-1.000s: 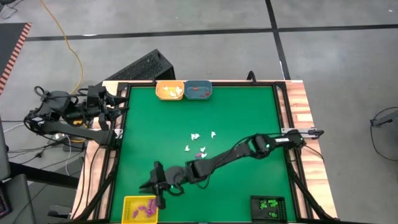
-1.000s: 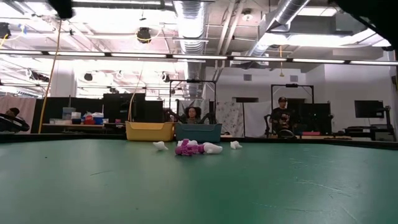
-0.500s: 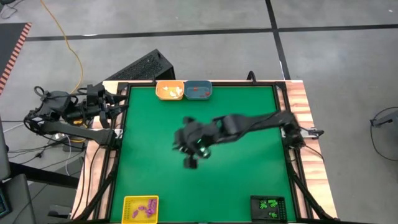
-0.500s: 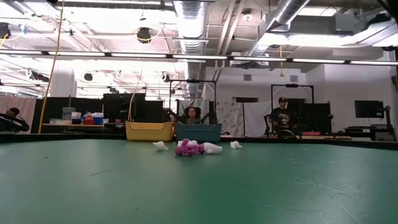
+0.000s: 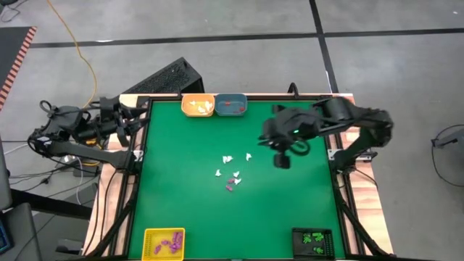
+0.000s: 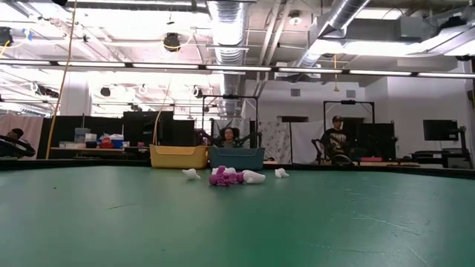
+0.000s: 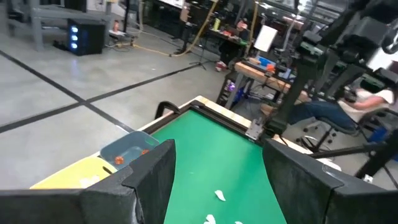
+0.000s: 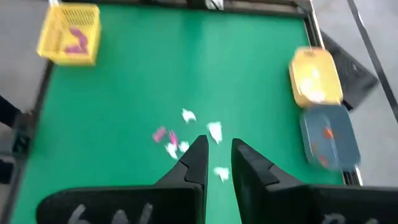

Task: Sort Halloween decoration
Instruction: Put the pink skeleton into the yellow bin

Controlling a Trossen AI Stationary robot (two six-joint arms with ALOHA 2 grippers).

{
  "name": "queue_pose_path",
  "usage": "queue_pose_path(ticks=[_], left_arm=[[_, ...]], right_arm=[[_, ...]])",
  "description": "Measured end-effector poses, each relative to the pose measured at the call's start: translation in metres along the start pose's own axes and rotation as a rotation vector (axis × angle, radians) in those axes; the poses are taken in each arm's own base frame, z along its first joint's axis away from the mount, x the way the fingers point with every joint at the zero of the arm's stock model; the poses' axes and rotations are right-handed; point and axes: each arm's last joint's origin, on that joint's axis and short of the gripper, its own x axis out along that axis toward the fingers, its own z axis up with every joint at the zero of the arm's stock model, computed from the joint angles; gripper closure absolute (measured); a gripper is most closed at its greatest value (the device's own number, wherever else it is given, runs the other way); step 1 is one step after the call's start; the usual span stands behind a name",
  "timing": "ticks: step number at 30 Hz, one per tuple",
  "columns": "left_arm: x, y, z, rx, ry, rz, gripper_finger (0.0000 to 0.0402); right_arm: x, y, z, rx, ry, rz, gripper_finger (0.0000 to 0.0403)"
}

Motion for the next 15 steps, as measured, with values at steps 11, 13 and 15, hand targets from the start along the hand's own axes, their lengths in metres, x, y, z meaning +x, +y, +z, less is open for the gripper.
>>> queue_pose_path(ticks=[11, 13, 15], left_arm=[[0.000, 0.005, 0.002, -0.005, -0.068, 0.194, 0.0170], [0.000, 0.007, 0.002, -0.005, -0.086, 0.244, 0.0170], [-0.001, 0.008, 0.003, -0.005, -0.104, 0.293, 0.0170]], right_arm=[[-0.001, -0.039, -0.107, 0.053, -0.104, -0.108, 0.0349], [0.010, -0.041, -0.126, 0.068, -0.159, -0.130, 0.0349], [0.028, -0.043, -0.144, 0.082, -0.188, -0.147, 0.0349]])
